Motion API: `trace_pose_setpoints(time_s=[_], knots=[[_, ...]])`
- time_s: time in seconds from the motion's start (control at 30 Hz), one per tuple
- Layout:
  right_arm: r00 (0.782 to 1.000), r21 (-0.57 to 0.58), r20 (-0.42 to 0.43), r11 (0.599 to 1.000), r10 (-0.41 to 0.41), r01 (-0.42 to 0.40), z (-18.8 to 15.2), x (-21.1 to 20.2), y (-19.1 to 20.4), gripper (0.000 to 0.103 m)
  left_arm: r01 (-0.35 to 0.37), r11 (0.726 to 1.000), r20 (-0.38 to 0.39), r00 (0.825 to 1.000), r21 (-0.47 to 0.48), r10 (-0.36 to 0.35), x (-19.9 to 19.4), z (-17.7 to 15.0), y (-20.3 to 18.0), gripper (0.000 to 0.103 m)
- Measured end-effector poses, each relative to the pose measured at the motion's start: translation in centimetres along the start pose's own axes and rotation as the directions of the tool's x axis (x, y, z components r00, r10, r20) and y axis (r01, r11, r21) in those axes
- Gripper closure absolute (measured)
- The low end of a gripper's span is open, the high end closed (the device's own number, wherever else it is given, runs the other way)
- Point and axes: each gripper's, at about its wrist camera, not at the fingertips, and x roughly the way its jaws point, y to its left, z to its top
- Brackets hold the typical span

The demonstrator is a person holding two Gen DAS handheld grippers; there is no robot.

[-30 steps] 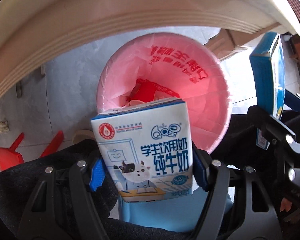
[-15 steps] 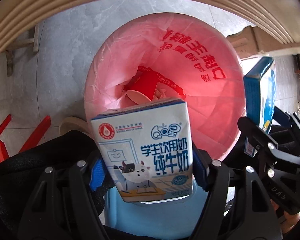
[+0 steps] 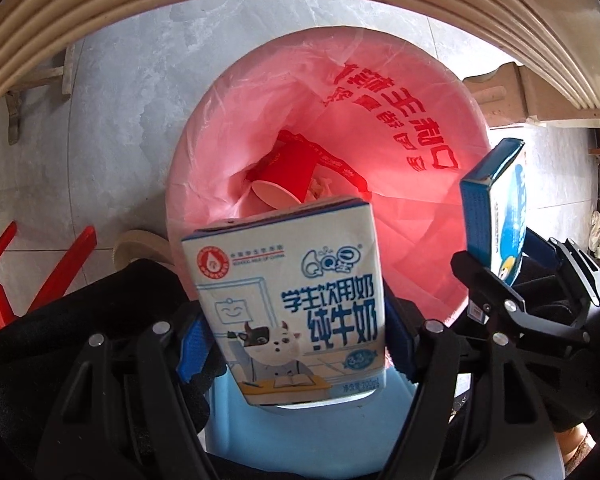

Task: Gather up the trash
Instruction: 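Open both tools over the pink bin to drop the carton and box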

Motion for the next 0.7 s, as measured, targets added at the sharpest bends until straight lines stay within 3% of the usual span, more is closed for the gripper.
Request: trace_pose_setpoints(time_s=[0.13, 0.17, 0.2, 0.33, 0.7], knots=[[1.0, -0.009, -0.005, 1.0, 0.003, -0.003, 0.0, 0.42, 0.06, 0.035, 0.018, 1.0, -0.003, 1.0, 0.004, -0.018, -0.12, 0.08, 0.18, 0.031], [1.0, -0.012, -0.004, 1.0, 0.008, -0.008, 0.01, 0.44, 0.13, 0.034, 0.022, 1.0, 0.001, 1.0, 0.0, -0.022, -0.24, 0.1, 0.34, 0.023], [1.0, -0.015, -0.002, 1.0, 0.012, -0.012, 0.06, 0.44, 0.22, 0.034, 0.021, 1.0, 0.011, 1.0, -0.006, -0.021, -0.38, 0.09, 0.45, 0.022], [1.0, -0.033, 0.02, 0.999, 0.013, -0.012, 0.26, 0.09, 0.57, 0.019, 0.012, 1.0, 0.015, 1.0, -0.024, -0.012, -0.41, 0.15, 0.73, 0.022], [1.0, -0.037, 0.015, 0.999, 0.003, -0.003, 0.28, 0.21, 0.85, 0.018, -0.006, 1.0, 0.018, 1.0, -0.009, 0.006, -0.34, 0.06, 0.51, 0.022]])
